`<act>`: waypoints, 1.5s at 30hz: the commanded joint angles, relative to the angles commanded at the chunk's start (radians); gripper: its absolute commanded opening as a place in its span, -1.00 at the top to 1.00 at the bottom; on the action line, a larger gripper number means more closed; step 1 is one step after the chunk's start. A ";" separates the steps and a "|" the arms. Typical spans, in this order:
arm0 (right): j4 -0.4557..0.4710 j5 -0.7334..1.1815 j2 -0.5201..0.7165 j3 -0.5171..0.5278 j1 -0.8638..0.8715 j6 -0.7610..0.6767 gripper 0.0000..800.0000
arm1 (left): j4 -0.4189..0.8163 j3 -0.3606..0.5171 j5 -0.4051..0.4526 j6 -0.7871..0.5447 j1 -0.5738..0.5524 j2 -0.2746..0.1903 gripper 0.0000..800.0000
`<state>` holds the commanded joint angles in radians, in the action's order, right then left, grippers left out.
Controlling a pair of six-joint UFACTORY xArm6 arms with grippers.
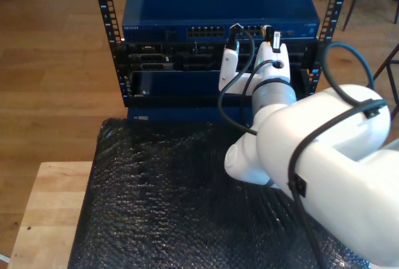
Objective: Grab the cable and plug it in
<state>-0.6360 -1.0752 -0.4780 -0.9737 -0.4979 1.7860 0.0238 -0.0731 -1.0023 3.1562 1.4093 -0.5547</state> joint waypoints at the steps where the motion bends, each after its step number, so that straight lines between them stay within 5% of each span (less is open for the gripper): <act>1: 0.002 0.005 0.015 0.012 0.002 0.000 -0.30 | 0.000 0.000 0.000 0.000 0.000 0.000 -1.00; 13: 0.011 0.126 0.255 0.204 0.025 0.000 -0.48 | 0.000 0.000 0.000 0.000 0.000 0.000 -1.00; 22: 0.080 0.370 0.407 0.250 0.104 0.002 -0.98 | 0.000 0.000 0.000 0.000 0.000 0.000 -1.00; 33: 0.147 0.445 0.543 0.316 0.190 0.003 -1.00 | 0.000 0.000 0.000 0.000 0.000 0.000 -1.00; 45: 0.255 0.878 0.723 0.325 0.451 0.038 -1.00 | 0.000 0.000 0.000 0.000 0.000 0.000 -1.00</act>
<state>-0.3813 -0.1975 0.2447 -0.6485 -0.0468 1.8243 0.0238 -0.0731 -1.0023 3.1562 1.4093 -0.5547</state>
